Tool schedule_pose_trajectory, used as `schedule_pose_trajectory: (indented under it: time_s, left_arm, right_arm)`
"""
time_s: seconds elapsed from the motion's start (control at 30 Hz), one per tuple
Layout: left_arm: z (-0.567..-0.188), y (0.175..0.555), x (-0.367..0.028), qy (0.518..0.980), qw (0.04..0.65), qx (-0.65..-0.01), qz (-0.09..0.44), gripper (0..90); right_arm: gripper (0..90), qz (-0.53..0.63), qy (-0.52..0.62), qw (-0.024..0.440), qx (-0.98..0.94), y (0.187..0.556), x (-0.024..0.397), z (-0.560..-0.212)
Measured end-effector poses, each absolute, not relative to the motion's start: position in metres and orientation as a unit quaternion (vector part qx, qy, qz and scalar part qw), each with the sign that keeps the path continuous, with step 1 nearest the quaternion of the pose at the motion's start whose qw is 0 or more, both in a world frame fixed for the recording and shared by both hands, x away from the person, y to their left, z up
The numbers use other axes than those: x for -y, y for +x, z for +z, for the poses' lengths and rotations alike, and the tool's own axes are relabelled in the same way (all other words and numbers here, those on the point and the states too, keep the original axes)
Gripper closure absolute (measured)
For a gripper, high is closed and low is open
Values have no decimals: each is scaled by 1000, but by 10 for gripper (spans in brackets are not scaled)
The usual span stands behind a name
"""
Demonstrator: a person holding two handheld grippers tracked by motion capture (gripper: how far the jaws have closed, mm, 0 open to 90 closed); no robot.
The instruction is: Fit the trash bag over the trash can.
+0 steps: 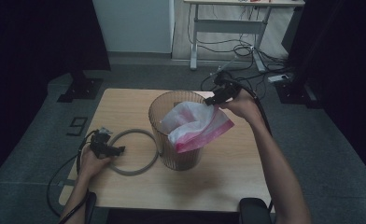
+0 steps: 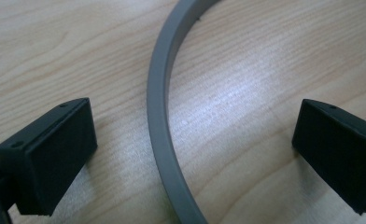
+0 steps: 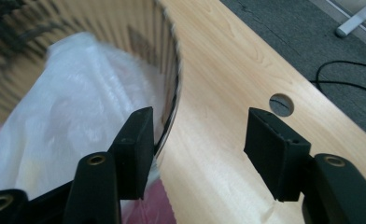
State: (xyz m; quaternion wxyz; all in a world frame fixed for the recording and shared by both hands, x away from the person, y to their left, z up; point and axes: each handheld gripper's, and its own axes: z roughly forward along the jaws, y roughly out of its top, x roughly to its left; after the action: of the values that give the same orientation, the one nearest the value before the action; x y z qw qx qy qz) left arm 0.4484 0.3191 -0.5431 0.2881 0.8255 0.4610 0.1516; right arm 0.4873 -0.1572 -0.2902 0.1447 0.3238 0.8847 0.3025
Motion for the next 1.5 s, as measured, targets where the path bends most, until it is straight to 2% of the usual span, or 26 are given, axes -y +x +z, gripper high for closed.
schedule_pose_trajectory:
  time_s: [0.3,0.5,0.6,0.8,1.07,1.37,1.5]
  left_arm:
    - [-534,445,-319,834,276,-457,136,3]
    - [-519,443,-323,822,308,-463,124,12]
    - [-502,440,-322,816,335,-457,111,21]
    - [-474,434,-313,834,343,-422,97,0]
    - [-413,420,-291,858,350,-365,89,7]
    - [-350,409,-257,884,351,-294,90,24]
    - [-324,406,-241,894,348,-266,96,25]
  right_arm:
    - [366,347,342,138,-862,436,171,-297]
    - [334,356,326,134,-865,417,164,-296]
    - [320,352,334,142,-863,421,169,-291]
    - [315,368,327,145,-858,424,174,-281]
    - [315,372,265,143,-878,404,156,-268]
    - [317,375,204,108,-898,389,129,-273]
    - [314,381,162,77,-907,380,107,-279]
